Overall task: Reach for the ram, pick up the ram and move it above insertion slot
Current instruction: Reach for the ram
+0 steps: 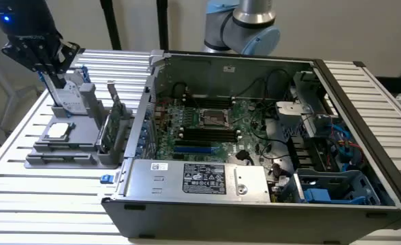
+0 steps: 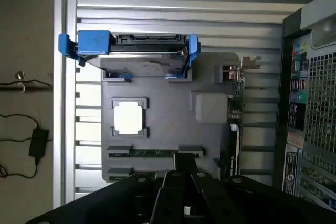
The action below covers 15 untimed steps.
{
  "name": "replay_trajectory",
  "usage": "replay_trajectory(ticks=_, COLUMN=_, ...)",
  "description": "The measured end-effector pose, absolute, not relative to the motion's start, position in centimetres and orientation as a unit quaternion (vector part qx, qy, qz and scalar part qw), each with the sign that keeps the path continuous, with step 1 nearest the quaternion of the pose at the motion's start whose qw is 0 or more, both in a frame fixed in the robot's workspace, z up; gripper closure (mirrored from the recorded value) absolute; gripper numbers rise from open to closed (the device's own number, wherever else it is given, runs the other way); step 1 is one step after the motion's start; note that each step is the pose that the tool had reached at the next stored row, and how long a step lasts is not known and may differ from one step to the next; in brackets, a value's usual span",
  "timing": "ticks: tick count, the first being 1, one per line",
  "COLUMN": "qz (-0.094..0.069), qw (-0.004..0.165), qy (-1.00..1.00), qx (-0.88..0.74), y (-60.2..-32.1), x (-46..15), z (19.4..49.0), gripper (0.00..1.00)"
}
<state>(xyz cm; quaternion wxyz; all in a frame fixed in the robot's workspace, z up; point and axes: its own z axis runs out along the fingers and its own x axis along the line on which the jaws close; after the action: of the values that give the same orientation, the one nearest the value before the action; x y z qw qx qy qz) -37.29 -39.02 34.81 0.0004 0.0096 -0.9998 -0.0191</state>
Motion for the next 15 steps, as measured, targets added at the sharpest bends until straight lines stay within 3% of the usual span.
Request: replay_trajectory(ticks=15, qz=-0.019, qw=0.001, qy=-1.0, qx=0.009, y=-39.35, x=-37.33, z=34.81, gripper=0.89)
